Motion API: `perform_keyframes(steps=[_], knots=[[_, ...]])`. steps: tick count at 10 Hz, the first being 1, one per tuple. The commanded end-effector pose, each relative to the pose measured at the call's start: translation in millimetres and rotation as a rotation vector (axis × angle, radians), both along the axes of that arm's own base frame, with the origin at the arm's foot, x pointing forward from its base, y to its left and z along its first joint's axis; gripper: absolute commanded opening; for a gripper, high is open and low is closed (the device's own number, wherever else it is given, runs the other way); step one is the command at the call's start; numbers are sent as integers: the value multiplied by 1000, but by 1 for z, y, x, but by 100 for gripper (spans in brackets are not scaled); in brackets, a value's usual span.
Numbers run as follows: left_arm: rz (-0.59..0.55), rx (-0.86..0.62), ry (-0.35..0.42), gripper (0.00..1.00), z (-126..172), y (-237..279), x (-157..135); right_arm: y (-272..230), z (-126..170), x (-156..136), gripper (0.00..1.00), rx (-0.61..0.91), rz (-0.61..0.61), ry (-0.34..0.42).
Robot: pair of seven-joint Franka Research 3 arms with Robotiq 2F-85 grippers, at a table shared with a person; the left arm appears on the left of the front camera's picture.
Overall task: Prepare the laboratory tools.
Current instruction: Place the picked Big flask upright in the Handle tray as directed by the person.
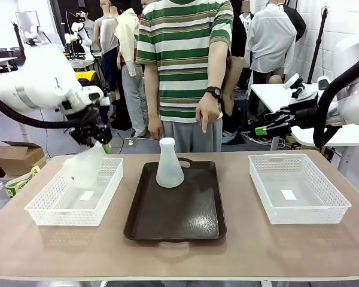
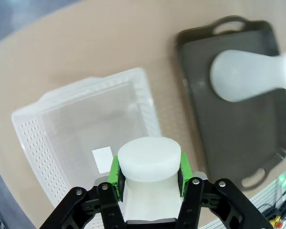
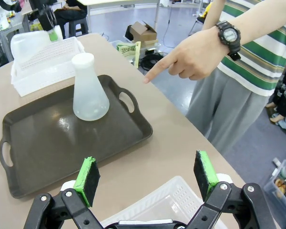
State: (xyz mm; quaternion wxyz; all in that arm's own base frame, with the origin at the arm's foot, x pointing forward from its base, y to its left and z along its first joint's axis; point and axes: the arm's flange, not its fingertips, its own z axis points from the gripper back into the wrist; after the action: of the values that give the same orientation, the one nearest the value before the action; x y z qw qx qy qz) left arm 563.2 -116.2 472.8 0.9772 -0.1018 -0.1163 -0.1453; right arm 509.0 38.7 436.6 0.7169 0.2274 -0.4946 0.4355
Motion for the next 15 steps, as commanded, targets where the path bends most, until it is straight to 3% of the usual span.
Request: perform_keyframes(steps=[1,3,6,7,8,9,10,12,13,15], knots=[[-131,-91,-42,0,19,20,-15,0,1,-1,100,-5,-2,15],[-589,-352,-101,0,54,23,-49,0,1,-1,100,-5,-2,15],[-955,-657,-52,0,61,36,-62,0,1,-1,100,-5,-2,15],[-1018,-709,-44,0,60,39,-61,0,1,-1,100,-5,-2,15],[-1007,-734,-47,0,55,38,-58,0,1,-1,100,-5,-2,15],[-870,-719,-41,0,47,38,-50,0,1,-1,100,-5,-2,15],[-972,-679,-139,0,56,30,-80,0,1,-1,100,-5,-2,15],[-972,-679,-139,0,56,30,-80,0,1,-1,100,-5,-2,15],[-976,-713,-97,0,44,35,-71,0,1,-1,100,-5,-2,15],[-1212,-794,-153,0,1,14,-71,0,1,-1,100,-5,-2,15]])
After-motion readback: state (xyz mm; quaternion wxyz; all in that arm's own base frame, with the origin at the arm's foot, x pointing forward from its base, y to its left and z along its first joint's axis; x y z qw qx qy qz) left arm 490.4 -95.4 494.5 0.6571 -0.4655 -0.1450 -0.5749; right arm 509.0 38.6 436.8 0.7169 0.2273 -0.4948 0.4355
